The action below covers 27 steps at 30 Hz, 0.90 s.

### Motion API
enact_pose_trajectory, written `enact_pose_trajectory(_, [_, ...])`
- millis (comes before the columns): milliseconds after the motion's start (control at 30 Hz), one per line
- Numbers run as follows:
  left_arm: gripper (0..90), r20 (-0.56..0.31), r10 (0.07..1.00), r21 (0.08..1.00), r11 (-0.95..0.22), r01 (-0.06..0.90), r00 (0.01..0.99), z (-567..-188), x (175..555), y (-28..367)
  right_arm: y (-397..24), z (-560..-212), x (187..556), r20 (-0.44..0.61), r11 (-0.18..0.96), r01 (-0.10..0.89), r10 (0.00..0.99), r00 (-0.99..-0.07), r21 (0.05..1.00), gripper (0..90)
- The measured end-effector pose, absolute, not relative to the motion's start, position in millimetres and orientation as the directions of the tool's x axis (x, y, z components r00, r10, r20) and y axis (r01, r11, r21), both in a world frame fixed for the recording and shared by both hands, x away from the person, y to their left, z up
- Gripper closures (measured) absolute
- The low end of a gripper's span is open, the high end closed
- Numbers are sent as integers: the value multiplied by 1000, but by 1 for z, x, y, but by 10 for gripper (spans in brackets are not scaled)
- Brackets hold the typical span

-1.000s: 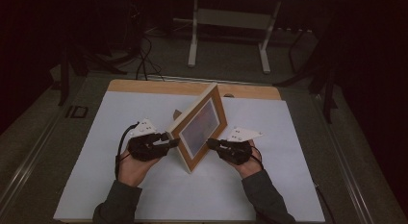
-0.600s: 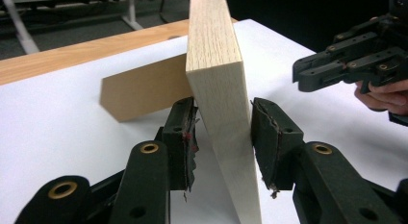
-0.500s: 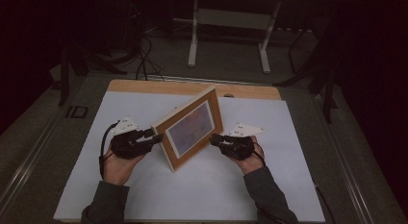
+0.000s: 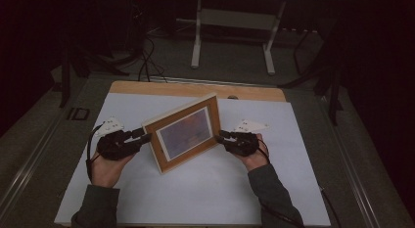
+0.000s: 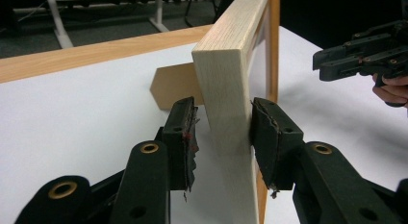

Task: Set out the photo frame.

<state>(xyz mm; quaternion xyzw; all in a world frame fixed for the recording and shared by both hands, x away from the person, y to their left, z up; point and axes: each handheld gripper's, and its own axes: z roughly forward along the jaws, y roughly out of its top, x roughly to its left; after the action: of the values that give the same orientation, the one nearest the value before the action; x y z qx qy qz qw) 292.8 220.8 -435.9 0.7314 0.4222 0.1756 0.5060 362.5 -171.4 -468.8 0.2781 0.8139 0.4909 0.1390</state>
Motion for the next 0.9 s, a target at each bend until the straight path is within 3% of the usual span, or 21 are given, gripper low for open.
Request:
enact_pose_trajectory(167, [690, -185, 776, 891, -127, 437, 603, -437, 294, 226, -169, -470, 376, 56, 352, 335, 611, -789, 874, 635])
enact_pose_trajectory(533, [708, -236, 737, 887, -103, 450, 633, -439, 298, 232, -171, -465, 397, 45, 343, 343, 647, -762, 874, 561])
enact_pose_trajectory(900, [701, -208, 754, 882, -132, 453, 623, -436, 302, 230, -164, -459, 424, 105, 297, 362, 628, -771, 884, 442])
